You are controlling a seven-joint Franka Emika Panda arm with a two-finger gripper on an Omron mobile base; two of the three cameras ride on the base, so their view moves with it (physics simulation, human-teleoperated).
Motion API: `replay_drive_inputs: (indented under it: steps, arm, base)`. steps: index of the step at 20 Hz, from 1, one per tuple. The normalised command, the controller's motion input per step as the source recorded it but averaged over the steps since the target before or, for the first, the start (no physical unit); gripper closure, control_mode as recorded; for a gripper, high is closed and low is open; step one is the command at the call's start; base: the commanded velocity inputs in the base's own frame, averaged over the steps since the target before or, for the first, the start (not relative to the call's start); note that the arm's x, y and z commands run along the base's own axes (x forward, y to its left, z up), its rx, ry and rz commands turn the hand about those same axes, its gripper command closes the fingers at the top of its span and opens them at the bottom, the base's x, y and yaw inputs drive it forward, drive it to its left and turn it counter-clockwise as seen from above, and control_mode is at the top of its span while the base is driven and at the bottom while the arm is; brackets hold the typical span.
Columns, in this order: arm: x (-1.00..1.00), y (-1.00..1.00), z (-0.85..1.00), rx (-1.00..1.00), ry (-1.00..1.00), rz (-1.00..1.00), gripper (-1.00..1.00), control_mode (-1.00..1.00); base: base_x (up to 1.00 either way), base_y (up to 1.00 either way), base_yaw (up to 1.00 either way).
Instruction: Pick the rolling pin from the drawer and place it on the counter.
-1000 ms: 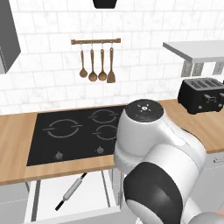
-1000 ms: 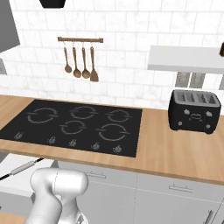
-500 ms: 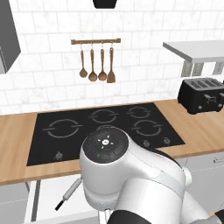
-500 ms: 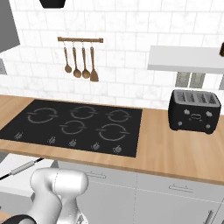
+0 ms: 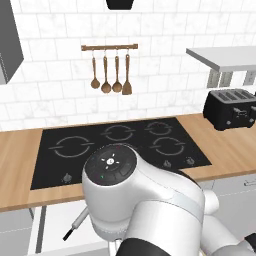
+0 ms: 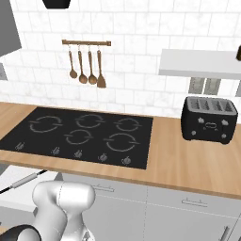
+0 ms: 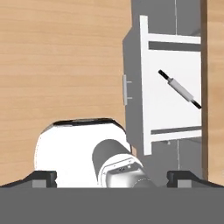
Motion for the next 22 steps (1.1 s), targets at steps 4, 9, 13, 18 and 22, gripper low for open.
replay_drive_inputs:
  steps: [4,9,13,18,22]
  arm:
    - [0.00,0.11,-0.35,-0.02,0.04,0.00,-1.00,-1.00]
    - [0.01,0.28,-0.13,0.00,0.00,0.00,-1.00,-1.00]
    - [0.03,0.47,-0.14,-0.07,0.00,0.00,-1.00,-1.00]
    - [0.18,0.31,-0.13,-0.07,0.03,0.00,-1.00,-1.00]
    - [0.14,0.14,-0.01,-0.05,0.10,0.00,-1.00,-1.00]
  base:
    - [0.00,0.00,0.00]
    - [0.00,0.00,0.00]
    - [0.00,0.00,0.00]
    - [0.00,0.00,0.00]
    - [0.00,0.00,0.00]
